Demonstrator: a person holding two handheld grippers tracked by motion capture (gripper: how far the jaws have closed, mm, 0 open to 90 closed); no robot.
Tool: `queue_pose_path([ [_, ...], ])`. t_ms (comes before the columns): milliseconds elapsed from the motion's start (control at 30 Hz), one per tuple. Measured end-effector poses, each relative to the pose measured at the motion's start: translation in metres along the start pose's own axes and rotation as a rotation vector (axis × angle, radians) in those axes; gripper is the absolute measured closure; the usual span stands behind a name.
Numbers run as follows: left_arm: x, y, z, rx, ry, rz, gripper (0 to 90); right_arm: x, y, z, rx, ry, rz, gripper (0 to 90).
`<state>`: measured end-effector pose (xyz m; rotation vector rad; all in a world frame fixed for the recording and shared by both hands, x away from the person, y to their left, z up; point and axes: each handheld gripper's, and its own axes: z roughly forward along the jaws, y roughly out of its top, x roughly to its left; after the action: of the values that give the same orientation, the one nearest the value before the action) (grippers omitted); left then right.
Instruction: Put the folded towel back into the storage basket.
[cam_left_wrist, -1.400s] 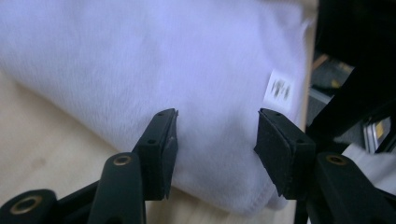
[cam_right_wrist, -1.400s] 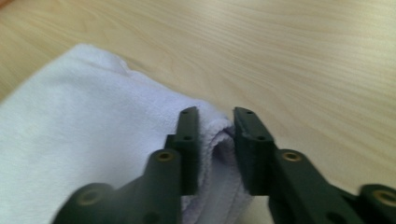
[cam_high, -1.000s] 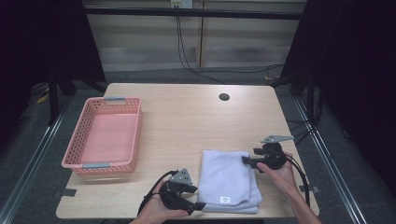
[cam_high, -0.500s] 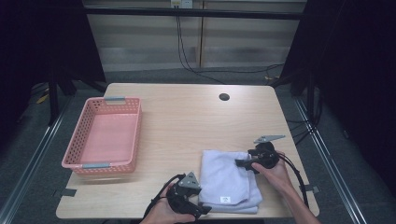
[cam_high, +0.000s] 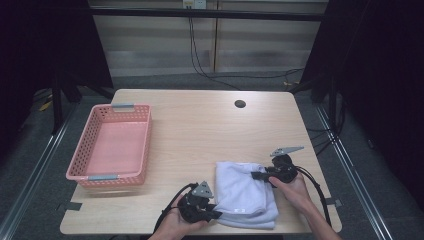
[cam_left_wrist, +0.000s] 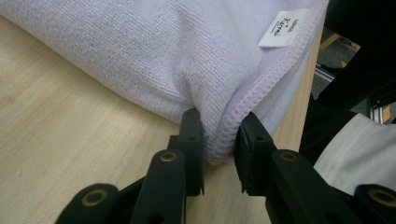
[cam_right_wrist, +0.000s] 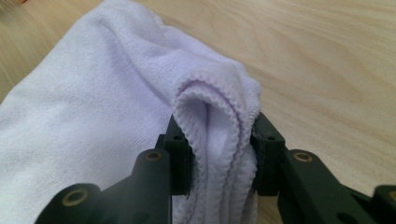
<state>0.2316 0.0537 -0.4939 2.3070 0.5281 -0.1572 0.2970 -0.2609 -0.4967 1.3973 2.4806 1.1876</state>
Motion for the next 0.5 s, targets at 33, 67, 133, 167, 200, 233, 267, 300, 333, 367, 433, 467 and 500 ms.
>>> queue_pose_path([
  [33, 0.000, 0.001, -0.001, -0.007, -0.005, -0.010, 74.6, 0.000, 0.001, 0.000, 0.000, 0.003, -0.002, 66.2],
  [67, 0.000, 0.001, -0.003, -0.011, -0.008, -0.012, 74.9, 0.001, 0.002, -0.001, 0.005, 0.000, -0.001, 66.5],
  [133, -0.001, 0.001, -0.006, -0.011, 0.001, -0.008, 75.4, 0.002, 0.003, -0.003, -0.006, 0.003, 0.007, 67.0],
  [167, -0.001, 0.000, -0.008, -0.023, -0.007, -0.014, 75.4, 0.003, 0.005, -0.003, -0.012, 0.012, 0.015, 67.1],
  [200, 0.000, 0.000, -0.010, -0.016, -0.009, -0.010, 75.4, 0.004, 0.006, -0.003, -0.015, 0.013, 0.017, 67.3],
  [233, 0.001, -0.001, -0.011, -0.029, -0.016, -0.019, 75.5, 0.004, 0.007, -0.003, -0.017, 0.017, 0.014, 67.4],
  [267, 0.002, -0.001, -0.014, -0.017, -0.013, -0.017, 75.5, 0.005, 0.008, -0.002, -0.019, 0.024, 0.020, 67.5],
  [300, 0.003, -0.002, -0.015, -0.029, -0.003, -0.030, 75.6, 0.006, 0.010, -0.002, -0.021, 0.025, 0.018, 67.5],
  [333, 0.004, -0.002, -0.017, -0.041, -0.021, -0.039, 75.6, 0.007, 0.012, -0.002, -0.023, 0.029, 0.023, 67.6],
  [367, 0.005, -0.002, -0.020, -0.044, -0.018, -0.038, 75.7, 0.007, 0.014, -0.002, -0.030, 0.034, 0.020, 67.8],
  [433, 0.005, -0.001, -0.026, -0.062, -0.029, -0.042, 75.7, 0.009, 0.017, -0.004, -0.037, 0.044, 0.023, 67.9],
  [467, 0.005, -0.001, -0.029, -0.069, -0.028, -0.041, 75.8, 0.010, 0.018, -0.004, -0.045, 0.048, 0.022, 67.9],
  [500, 0.005, 0.000, -0.032, -0.076, -0.026, -0.035, 75.8, 0.010, 0.020, -0.005, -0.049, 0.058, 0.022, 68.0],
])
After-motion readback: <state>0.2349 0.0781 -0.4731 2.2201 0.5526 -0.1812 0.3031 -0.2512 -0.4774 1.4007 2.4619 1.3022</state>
